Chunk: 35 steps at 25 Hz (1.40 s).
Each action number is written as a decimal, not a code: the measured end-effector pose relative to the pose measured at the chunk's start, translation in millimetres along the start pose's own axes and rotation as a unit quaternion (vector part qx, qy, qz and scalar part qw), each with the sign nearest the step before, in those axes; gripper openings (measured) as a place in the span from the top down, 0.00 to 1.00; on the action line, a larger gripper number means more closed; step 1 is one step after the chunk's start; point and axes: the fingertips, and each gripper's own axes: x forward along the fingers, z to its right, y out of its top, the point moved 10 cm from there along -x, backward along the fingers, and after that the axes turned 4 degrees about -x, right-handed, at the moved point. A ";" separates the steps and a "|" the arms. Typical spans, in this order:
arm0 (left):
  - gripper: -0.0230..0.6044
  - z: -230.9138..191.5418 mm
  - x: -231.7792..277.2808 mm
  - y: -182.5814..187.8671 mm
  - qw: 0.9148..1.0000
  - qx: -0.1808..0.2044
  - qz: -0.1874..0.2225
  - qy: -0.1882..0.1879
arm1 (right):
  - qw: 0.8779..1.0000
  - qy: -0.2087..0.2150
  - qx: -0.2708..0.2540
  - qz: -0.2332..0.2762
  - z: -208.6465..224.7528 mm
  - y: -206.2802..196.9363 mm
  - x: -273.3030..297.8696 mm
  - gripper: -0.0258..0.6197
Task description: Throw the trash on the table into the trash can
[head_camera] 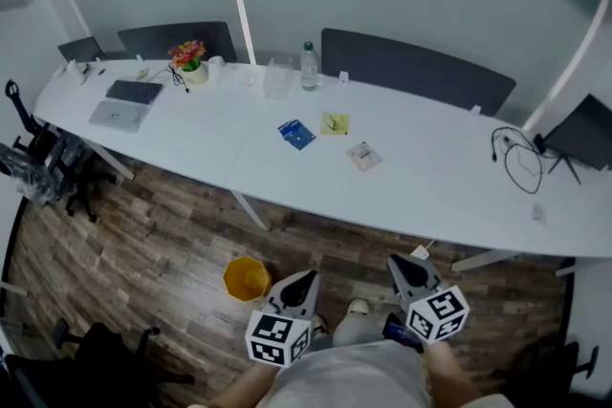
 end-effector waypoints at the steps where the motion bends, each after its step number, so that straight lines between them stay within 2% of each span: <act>1: 0.96 -1.0 0.6 -0.5 1.000 0.000 -0.002 -0.002 | 1.000 -0.002 0.000 -0.003 0.1 -1.3 1.0 0.91; 9: 0.96 -13.6 24.8 11.5 1.000 -0.003 -0.003 -0.004 | 1.000 0.005 0.006 -0.012 19.5 -1.1 26.2 0.91; 15: 0.96 -30.1 60.4 33.1 1.000 -0.008 -0.003 0.012 | 1.000 0.014 0.008 -0.018 53.6 15.8 64.9 0.91; 26: 0.96 -43.6 149.0 86.6 0.998 -0.023 0.018 0.048 | 0.999 0.045 -0.006 -0.020 141.9 53.3 133.8 0.91; 31: 0.96 -42.8 175.0 97.7 0.997 -0.029 0.028 0.071 | 0.998 0.058 -0.026 -0.022 165.1 60.1 156.5 0.91; 35: 0.96 -43.3 186.9 102.2 0.996 -0.030 0.031 0.080 | 0.997 0.065 -0.020 -0.033 177.2 59.6 168.2 0.91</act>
